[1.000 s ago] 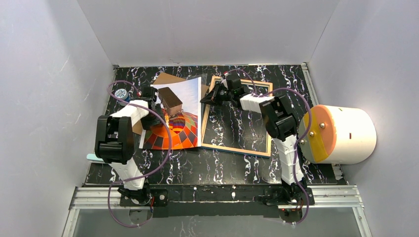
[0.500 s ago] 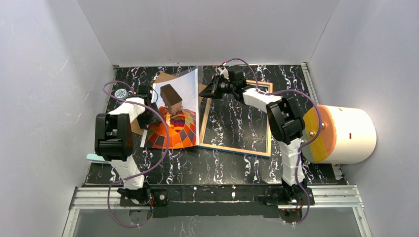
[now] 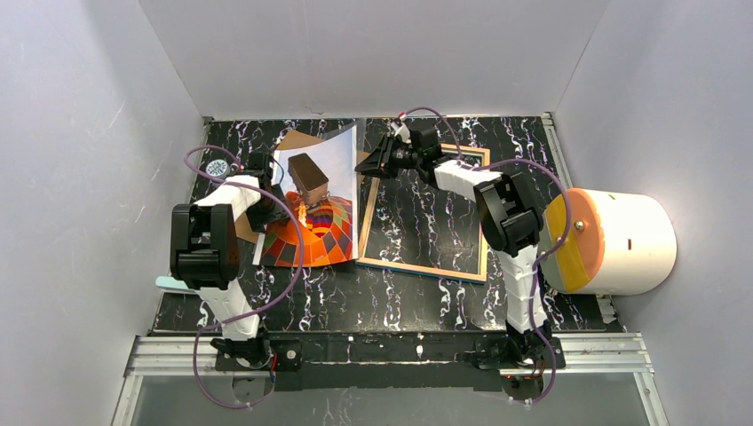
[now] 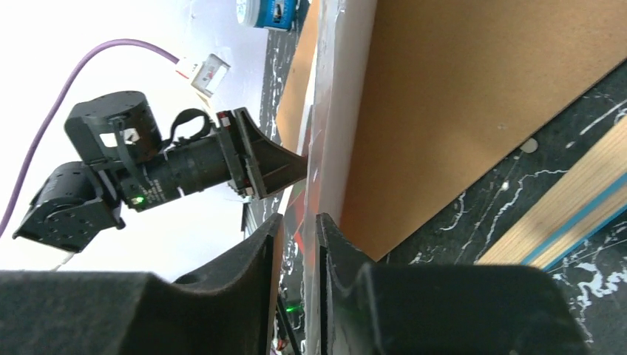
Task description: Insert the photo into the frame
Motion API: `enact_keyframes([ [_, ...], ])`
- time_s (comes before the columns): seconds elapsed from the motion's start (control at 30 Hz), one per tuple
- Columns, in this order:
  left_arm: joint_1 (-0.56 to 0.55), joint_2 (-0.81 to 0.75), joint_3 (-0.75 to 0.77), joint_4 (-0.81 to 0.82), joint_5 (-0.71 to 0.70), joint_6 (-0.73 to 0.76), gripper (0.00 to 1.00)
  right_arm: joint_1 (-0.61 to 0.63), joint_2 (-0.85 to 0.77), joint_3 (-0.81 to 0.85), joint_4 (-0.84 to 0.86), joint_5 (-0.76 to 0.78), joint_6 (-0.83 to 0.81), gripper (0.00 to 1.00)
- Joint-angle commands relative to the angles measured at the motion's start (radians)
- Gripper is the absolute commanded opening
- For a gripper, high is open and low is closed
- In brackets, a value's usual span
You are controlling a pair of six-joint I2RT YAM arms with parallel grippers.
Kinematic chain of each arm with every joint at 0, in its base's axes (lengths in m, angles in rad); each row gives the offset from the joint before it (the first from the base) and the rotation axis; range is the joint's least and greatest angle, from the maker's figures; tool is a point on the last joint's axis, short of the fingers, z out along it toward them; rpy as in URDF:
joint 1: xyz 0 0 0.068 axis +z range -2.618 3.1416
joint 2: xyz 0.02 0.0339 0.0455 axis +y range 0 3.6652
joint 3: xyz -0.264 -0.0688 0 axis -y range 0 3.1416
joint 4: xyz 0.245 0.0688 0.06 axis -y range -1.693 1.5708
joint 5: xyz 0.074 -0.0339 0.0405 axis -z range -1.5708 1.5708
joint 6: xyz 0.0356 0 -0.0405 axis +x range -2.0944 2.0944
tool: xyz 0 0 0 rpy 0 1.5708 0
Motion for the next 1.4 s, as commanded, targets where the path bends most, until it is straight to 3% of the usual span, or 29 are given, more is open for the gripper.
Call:
enact_keyframes([
  [0.0, -0.002, 0.027, -0.033, -0.038, 0.031, 0.000, 0.57, 0.018, 0.039, 0.058, 0.035, -0.012, -0.007, 0.32],
  [0.13, -0.001, 0.022, -0.043, -0.037, 0.029, -0.001, 0.57, 0.023, 0.041, 0.059, 0.032, 0.001, -0.011, 0.15],
  [0.2, -0.001, 0.019, -0.048, -0.037, 0.026, 0.000, 0.58, 0.022, 0.027, 0.050, 0.032, 0.007, -0.018, 0.11],
  [0.27, -0.001, 0.016, -0.049, -0.037, 0.026, 0.000, 0.58, 0.021, 0.011, 0.040, 0.029, 0.012, -0.028, 0.13],
  [0.37, -0.001, 0.015, -0.051, -0.036, 0.025, -0.001, 0.58, 0.023, -0.009, 0.021, 0.039, 0.013, -0.031, 0.28],
  [0.43, -0.001, 0.013, -0.052, -0.037, 0.022, 0.000, 0.58, 0.021, -0.021, 0.010, 0.046, 0.018, -0.031, 0.32],
  [0.83, -0.001, 0.011, -0.054, -0.039, 0.023, -0.002, 0.58, 0.012, -0.078, -0.026, 0.043, 0.085, -0.054, 0.26],
  [1.03, -0.002, 0.006, -0.058, -0.040, 0.024, -0.005, 0.58, 0.014, -0.064, -0.013, 0.036, 0.080, -0.054, 0.03],
  [1.1, -0.002, 0.001, -0.051, -0.047, 0.019, -0.005, 0.58, 0.014, -0.065, -0.006, 0.023, 0.085, -0.061, 0.01],
  [1.23, -0.001, -0.011, -0.006, -0.083, -0.011, -0.003, 0.60, 0.013, -0.092, 0.047, -0.094, 0.110, -0.104, 0.01],
  [1.37, 0.002, -0.023, 0.074, -0.133, -0.048, 0.010, 0.63, 0.015, -0.123, 0.178, -0.350, 0.173, -0.178, 0.01],
])
